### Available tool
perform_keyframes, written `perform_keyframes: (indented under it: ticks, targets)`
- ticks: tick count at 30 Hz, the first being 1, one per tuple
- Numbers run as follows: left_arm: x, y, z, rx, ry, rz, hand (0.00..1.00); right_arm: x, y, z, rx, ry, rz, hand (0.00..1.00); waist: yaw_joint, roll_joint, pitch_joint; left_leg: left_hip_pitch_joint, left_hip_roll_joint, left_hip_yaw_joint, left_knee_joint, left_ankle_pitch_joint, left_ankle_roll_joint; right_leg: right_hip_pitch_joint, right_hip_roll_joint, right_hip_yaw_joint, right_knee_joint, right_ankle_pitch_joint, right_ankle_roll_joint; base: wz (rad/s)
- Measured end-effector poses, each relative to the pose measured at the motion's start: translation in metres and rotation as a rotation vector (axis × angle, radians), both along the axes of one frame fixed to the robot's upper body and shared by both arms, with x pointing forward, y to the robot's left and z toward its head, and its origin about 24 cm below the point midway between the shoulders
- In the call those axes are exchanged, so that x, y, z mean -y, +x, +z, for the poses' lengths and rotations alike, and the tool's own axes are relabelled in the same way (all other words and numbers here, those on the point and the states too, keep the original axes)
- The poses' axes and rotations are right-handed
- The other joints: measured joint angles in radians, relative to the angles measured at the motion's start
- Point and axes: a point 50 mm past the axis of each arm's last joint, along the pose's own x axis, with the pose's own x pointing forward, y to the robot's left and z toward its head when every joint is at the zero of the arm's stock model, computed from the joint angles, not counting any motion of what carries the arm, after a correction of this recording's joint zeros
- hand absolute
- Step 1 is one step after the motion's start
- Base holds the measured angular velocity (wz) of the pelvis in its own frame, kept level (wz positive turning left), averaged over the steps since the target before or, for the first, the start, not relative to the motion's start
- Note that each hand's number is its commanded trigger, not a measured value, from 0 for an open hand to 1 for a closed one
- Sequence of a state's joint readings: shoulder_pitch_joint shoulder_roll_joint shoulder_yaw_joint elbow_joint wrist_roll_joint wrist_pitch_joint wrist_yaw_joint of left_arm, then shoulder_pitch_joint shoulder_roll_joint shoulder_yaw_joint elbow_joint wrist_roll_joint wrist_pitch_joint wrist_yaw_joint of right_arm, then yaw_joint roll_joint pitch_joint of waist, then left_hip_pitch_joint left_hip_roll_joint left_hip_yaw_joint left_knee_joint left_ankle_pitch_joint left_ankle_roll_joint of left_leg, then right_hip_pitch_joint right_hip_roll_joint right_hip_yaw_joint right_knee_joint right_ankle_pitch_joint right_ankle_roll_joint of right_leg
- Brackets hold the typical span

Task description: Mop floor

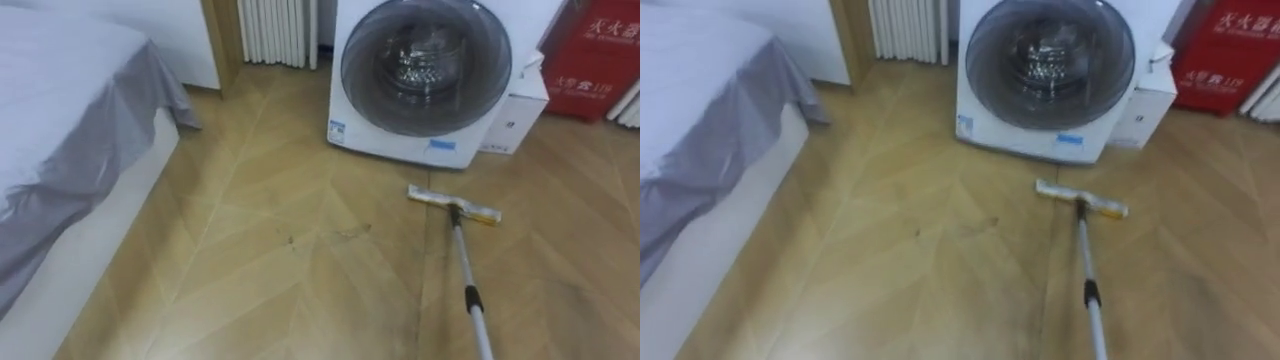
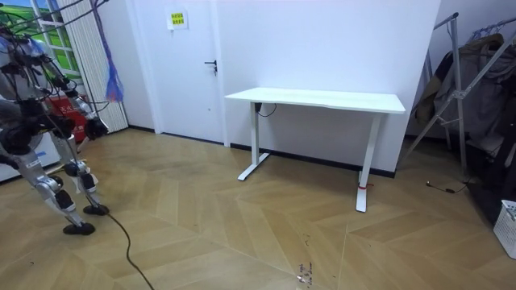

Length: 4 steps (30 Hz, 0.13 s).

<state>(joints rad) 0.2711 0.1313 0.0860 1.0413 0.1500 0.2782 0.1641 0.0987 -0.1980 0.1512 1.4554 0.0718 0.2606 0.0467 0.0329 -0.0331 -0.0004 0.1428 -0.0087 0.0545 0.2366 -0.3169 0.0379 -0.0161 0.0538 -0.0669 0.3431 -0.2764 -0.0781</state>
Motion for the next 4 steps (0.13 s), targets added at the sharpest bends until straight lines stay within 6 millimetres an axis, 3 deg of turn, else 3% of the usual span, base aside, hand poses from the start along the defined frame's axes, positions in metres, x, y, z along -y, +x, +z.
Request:
perform_keyframes:
  ticks: [4]
  targets:
    - [-0.0032,-0.0018,0.0008,0.003,0.008,0.035,0.0,0.0001,0.0002,-0.0002,0.013,-0.001,-0.02,1.0,-0.003,0.0,0.0006,0.012,-0.001,0.0,0.0,0.0,0.0,0.011,0.0,0.005,0.001,0.001,0.001,-0.03]
